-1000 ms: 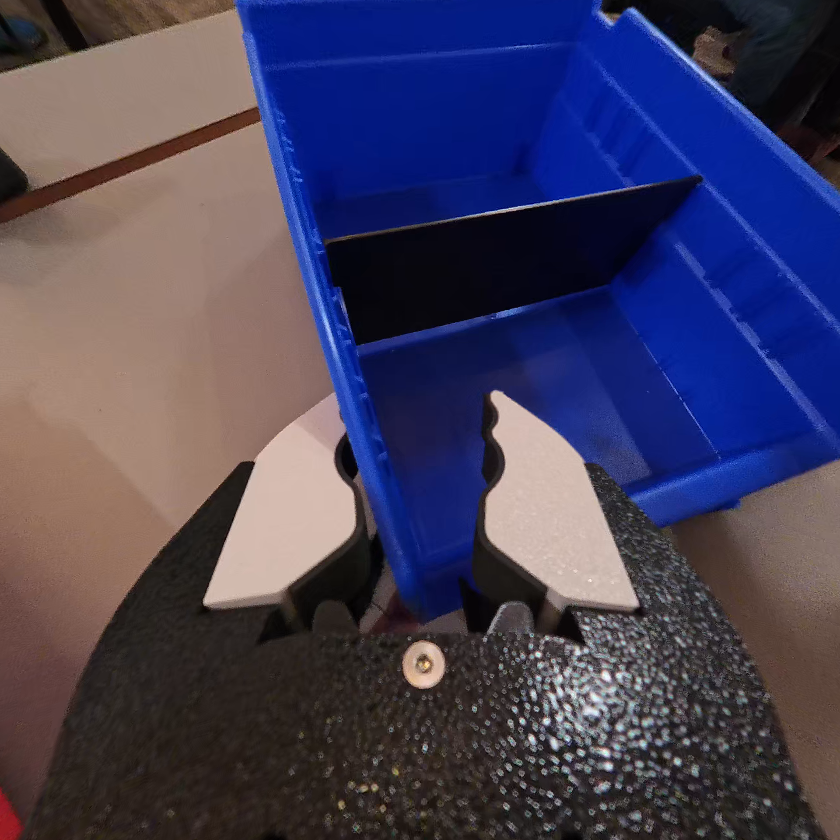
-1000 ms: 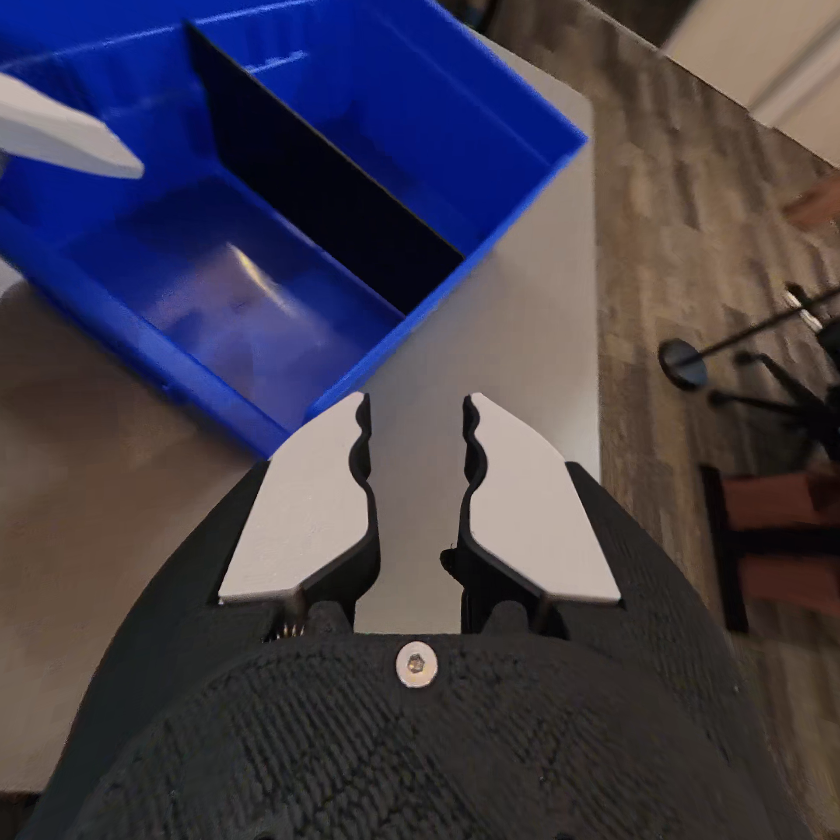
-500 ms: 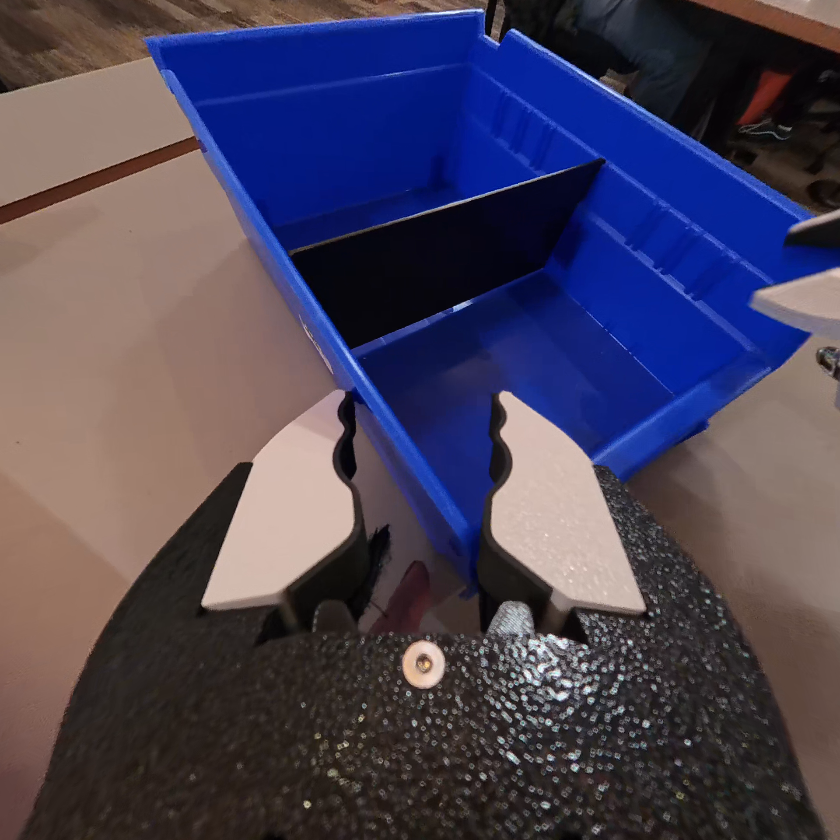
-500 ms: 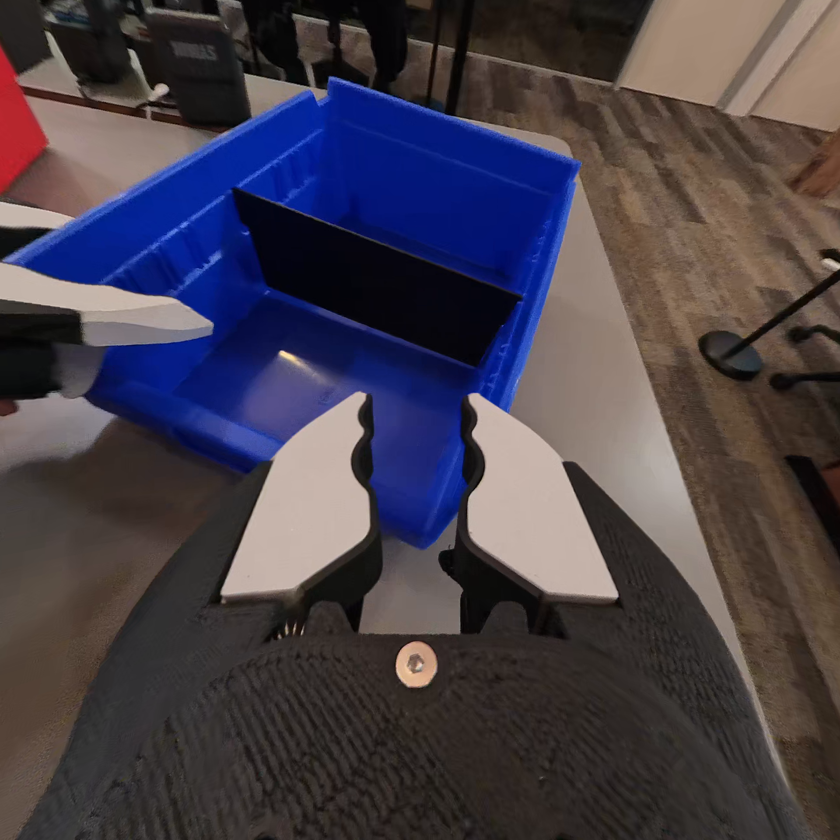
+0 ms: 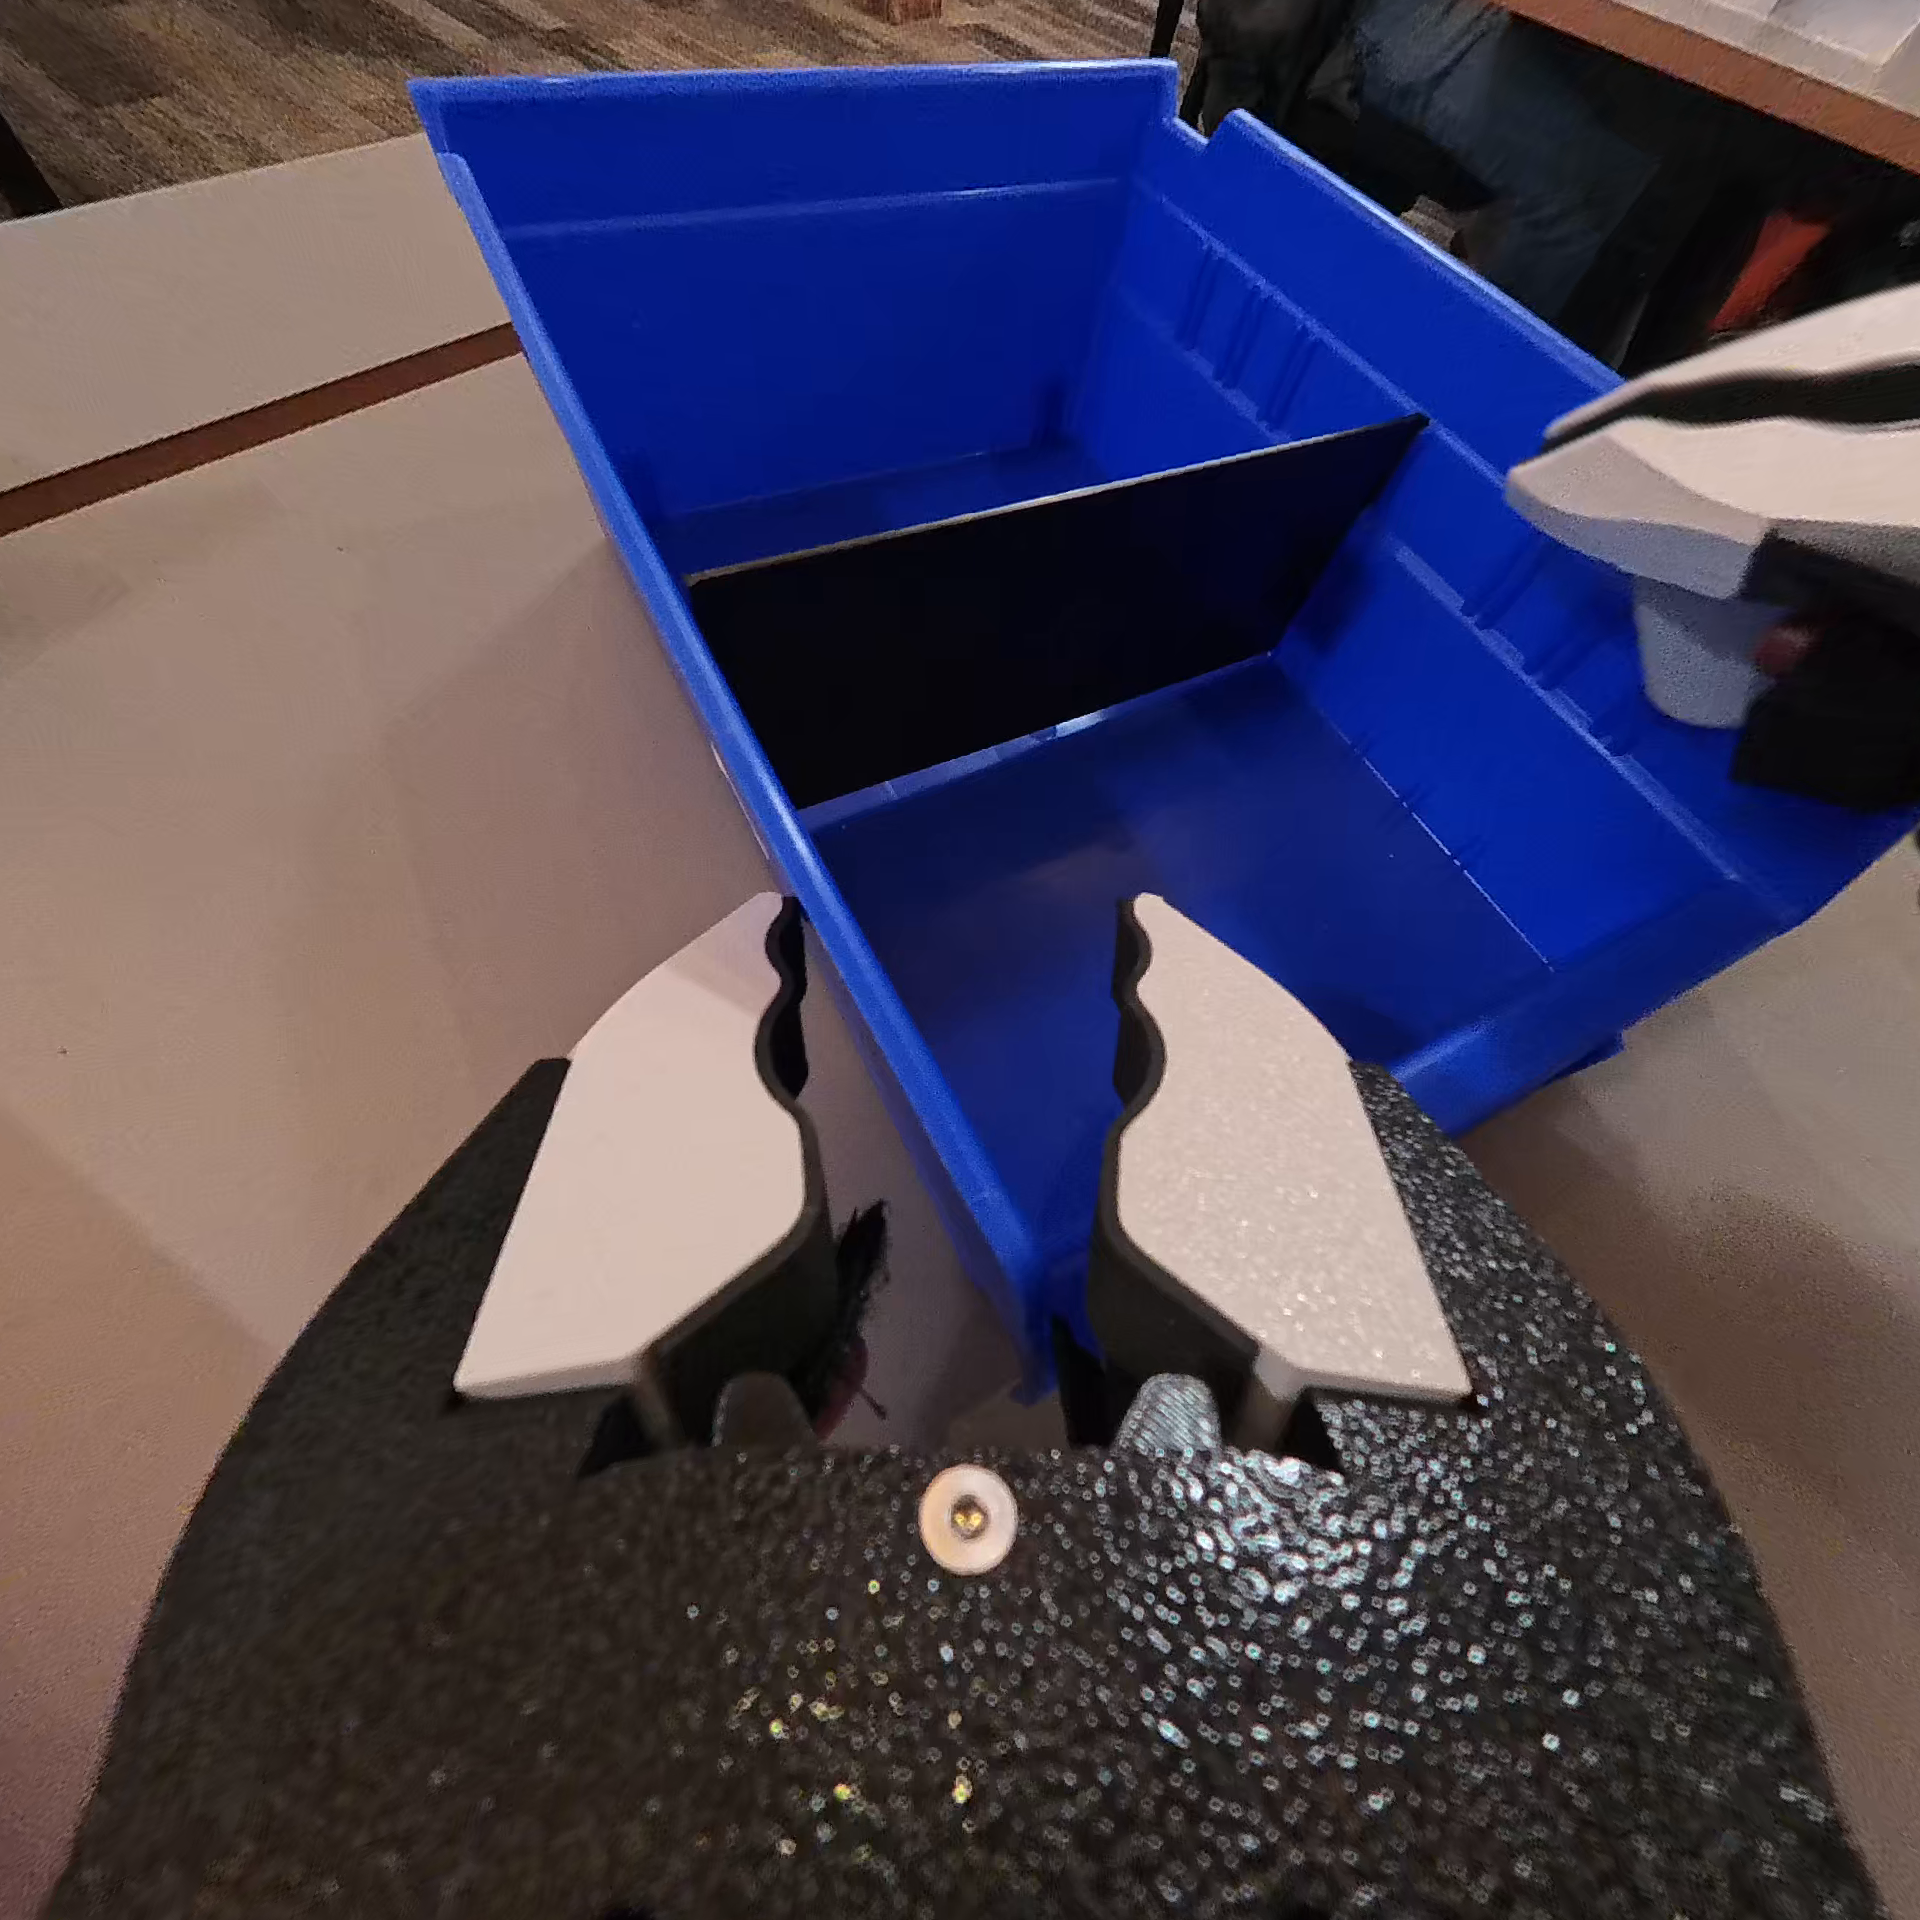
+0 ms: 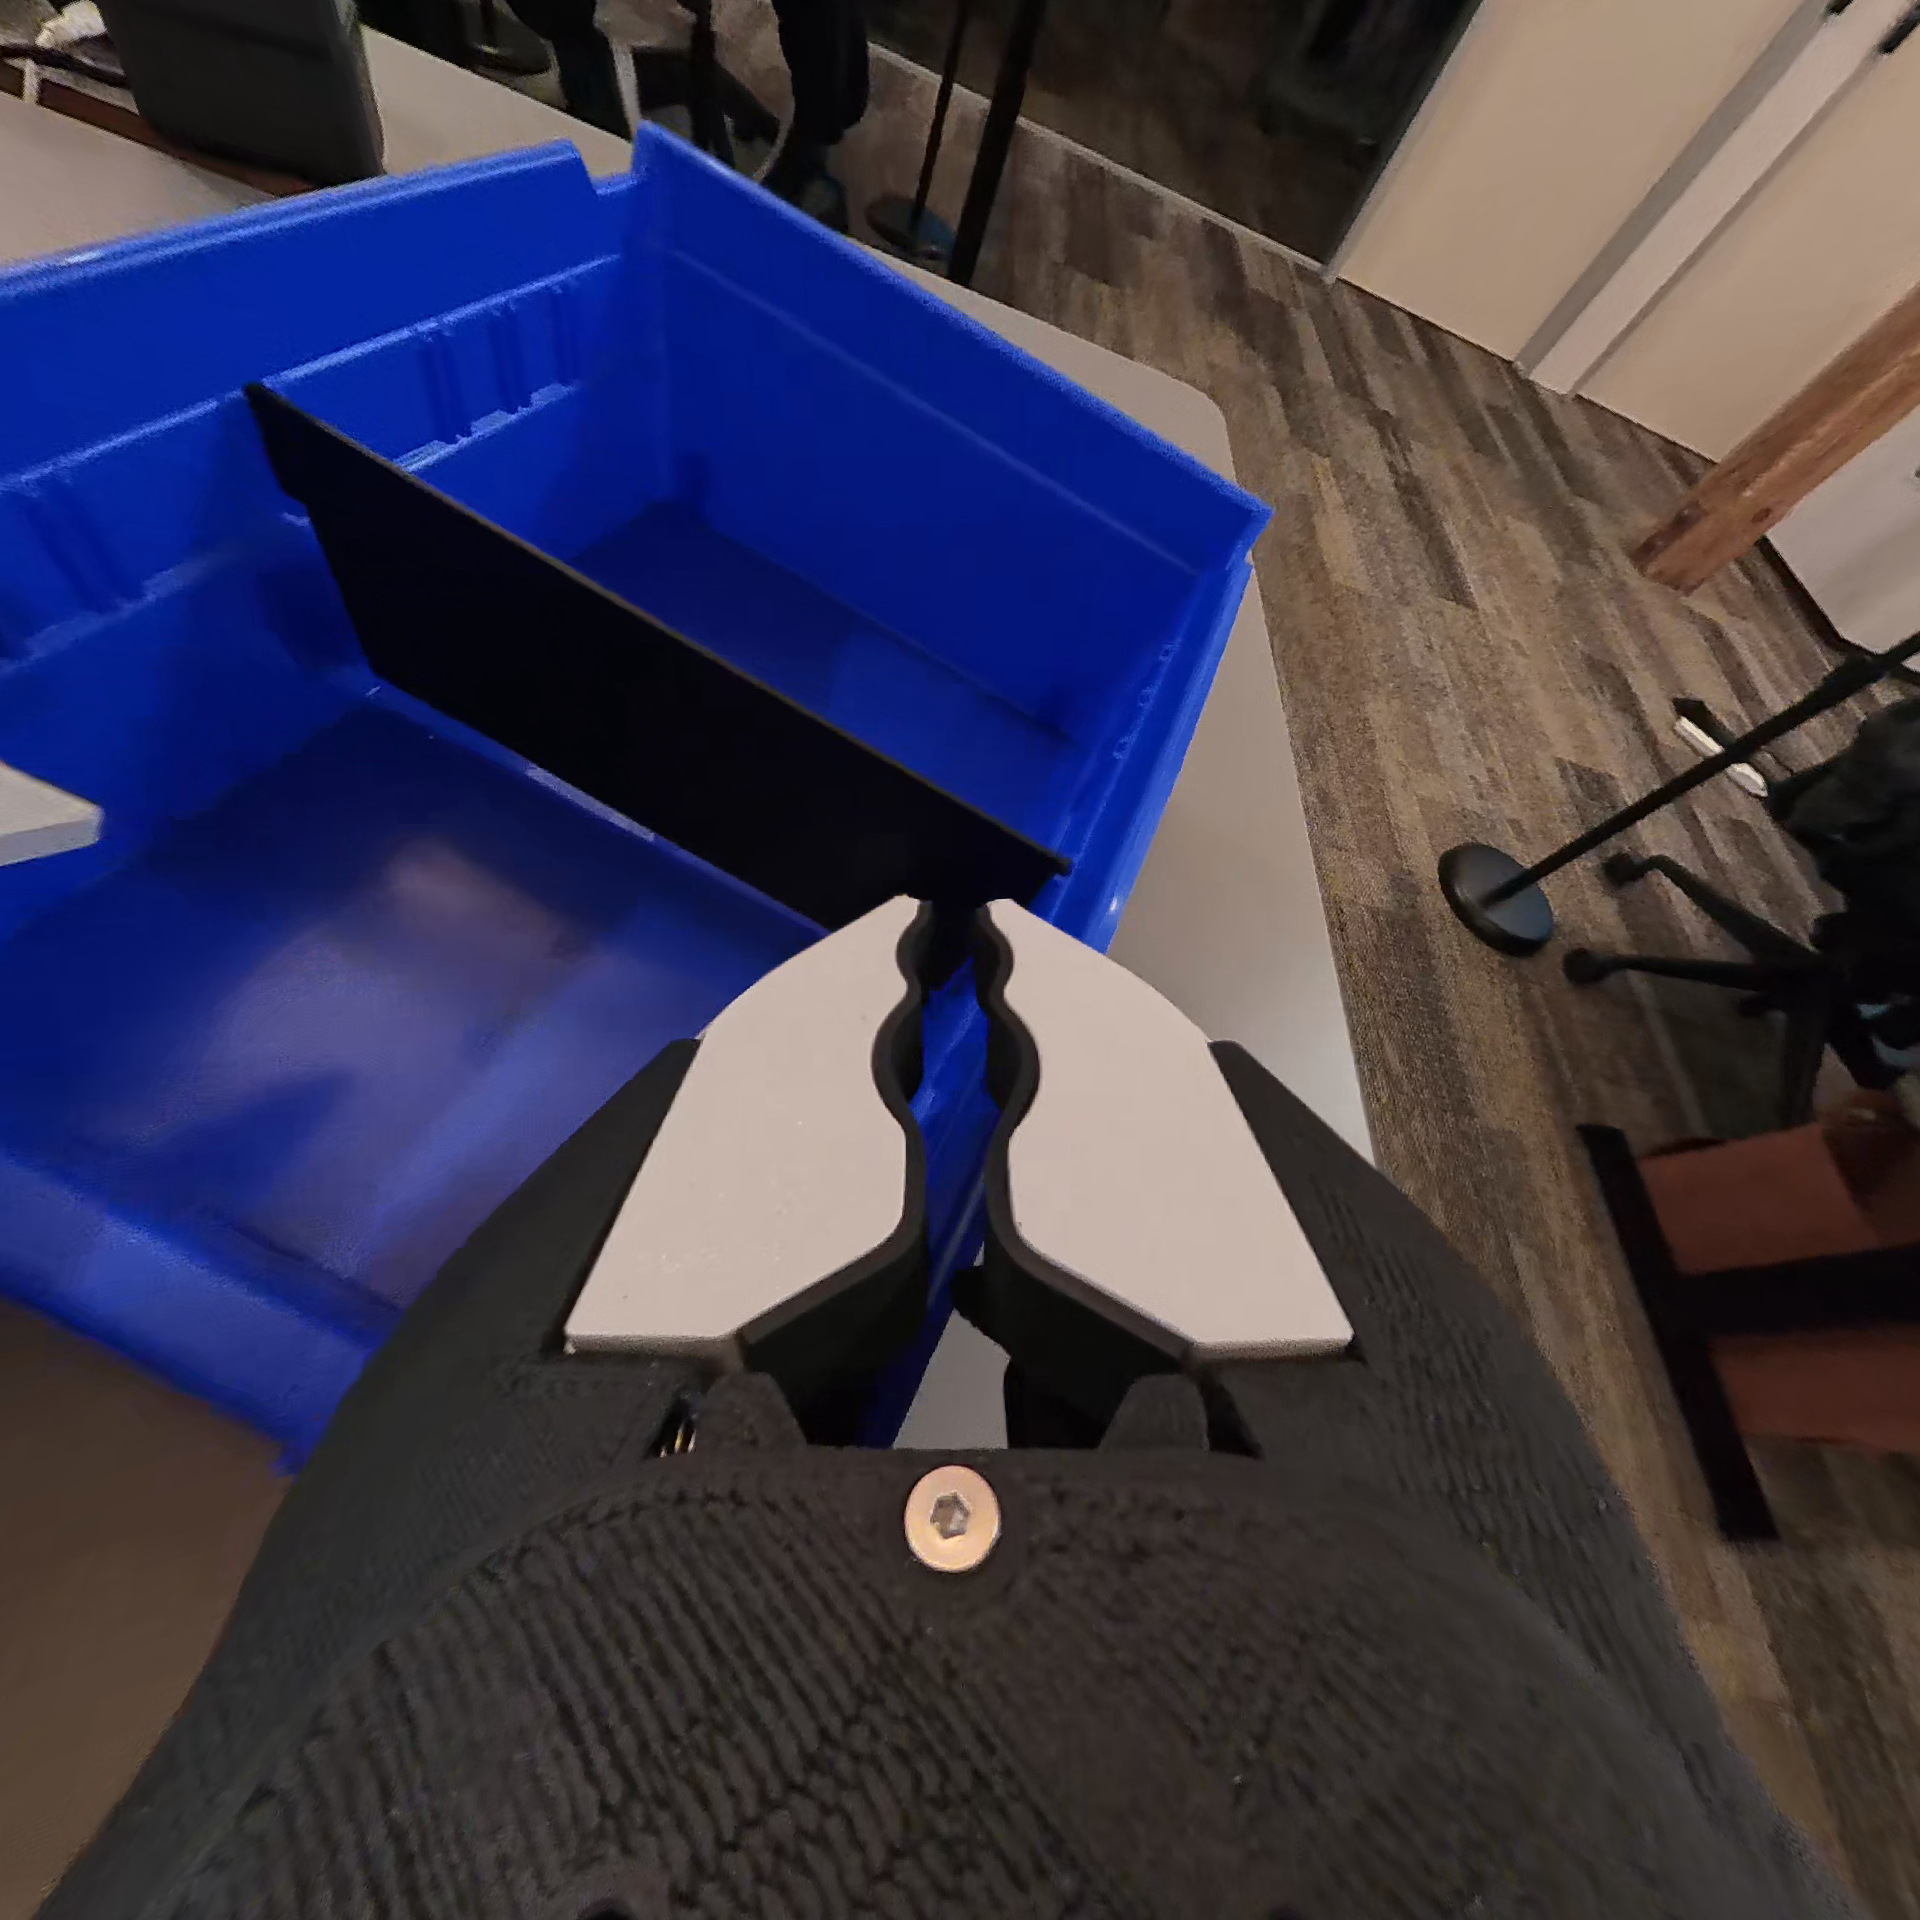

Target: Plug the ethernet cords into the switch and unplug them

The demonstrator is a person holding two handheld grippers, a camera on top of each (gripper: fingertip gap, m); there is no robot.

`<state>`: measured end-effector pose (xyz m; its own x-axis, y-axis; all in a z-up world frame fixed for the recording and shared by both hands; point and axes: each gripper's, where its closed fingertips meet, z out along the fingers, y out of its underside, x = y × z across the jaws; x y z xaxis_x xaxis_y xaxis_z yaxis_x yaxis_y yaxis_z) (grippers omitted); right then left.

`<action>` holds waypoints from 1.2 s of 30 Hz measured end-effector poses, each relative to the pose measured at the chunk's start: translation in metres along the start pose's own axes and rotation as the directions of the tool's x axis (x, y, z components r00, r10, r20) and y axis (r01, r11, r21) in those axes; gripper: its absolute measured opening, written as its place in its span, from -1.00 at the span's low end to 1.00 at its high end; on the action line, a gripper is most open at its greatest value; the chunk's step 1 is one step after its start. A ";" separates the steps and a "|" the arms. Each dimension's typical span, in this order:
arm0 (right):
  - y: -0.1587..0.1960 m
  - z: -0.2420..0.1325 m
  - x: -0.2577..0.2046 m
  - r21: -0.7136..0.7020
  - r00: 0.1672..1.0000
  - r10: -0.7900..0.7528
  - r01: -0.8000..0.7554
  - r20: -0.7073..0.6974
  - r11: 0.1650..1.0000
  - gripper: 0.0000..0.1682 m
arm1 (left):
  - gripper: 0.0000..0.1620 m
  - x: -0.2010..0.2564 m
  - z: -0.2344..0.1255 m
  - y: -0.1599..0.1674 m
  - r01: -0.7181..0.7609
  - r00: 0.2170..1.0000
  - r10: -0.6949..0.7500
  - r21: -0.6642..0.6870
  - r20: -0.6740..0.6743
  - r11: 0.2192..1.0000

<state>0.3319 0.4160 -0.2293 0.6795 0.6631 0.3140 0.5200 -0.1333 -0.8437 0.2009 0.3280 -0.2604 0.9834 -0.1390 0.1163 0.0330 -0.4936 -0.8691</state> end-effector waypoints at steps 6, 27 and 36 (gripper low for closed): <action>-0.010 0.027 0.005 -0.010 0.996 -0.051 0.052 0.079 0.999 -0.88 | -0.33 -0.003 -0.001 0.004 -0.029 0.999 0.029 -0.009 0.020 1.000; -0.112 -0.030 0.004 0.405 0.995 -0.096 0.093 -0.014 0.910 -0.76 | -0.48 0.004 -0.061 -0.022 -0.202 0.979 0.202 0.122 0.012 0.972; -0.130 -0.103 -0.114 0.520 0.957 -0.218 0.088 0.194 0.849 -0.72 | -0.44 -0.021 -0.251 -0.048 -0.438 0.897 0.363 0.615 0.253 0.655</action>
<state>0.2399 0.2823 -0.1104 0.4365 0.8060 0.3997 0.2321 0.3283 -0.9156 0.1342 0.1391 -0.1004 0.9392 -0.0866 -0.3323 -0.2998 0.2655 -0.9163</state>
